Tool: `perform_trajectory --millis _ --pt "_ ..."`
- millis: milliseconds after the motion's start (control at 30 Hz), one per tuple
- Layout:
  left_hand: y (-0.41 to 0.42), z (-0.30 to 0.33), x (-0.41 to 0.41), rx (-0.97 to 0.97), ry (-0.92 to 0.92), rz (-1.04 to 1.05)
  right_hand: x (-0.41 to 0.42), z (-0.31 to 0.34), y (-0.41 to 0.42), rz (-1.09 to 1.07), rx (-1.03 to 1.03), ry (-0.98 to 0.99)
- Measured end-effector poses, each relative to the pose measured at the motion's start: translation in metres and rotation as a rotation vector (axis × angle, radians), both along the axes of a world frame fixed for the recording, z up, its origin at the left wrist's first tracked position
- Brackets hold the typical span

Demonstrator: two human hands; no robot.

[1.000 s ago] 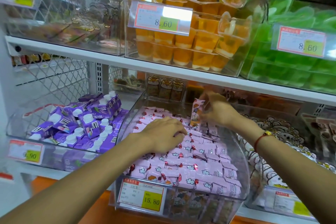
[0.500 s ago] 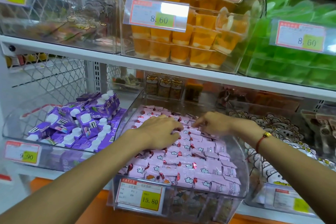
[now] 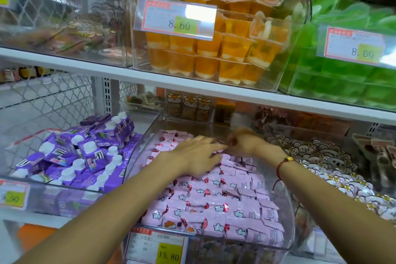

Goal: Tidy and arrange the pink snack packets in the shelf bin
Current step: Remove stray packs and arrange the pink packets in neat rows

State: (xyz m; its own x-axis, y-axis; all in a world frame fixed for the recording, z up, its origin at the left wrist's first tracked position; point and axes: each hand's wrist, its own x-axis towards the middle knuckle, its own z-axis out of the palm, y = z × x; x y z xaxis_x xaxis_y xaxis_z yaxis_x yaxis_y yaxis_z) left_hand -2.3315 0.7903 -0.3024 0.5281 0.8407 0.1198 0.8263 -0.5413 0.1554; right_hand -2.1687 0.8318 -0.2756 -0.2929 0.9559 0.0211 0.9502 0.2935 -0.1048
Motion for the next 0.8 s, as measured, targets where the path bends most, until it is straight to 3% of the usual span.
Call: perform_trajectory --millis 100,333,500,600,700,800 --pt "0.002 -0.006 -0.001 -0.069 0.095 0.016 0.0 0.002 -0.001 0.004 0.006 0.028" --pt "0.001 -0.01 -0.002 -0.091 0.116 0.029 0.004 0.006 -0.005 0.076 0.057 0.156" --pt "0.001 -0.011 -0.003 -0.084 0.1 0.027 0.011 0.015 -0.015 0.035 0.092 0.539" --pt "-0.001 -0.009 -0.003 -0.095 0.071 0.022 0.015 0.016 -0.033 0.02 0.232 0.78" --pt "-0.003 -0.001 -0.003 -0.097 -0.124 0.069 0.019 0.011 -0.053 -0.019 0.42 0.914" --pt "-0.004 0.016 -0.003 -0.077 -0.431 0.214 0.024 0.013 -0.065 -0.134 0.456 1.211"
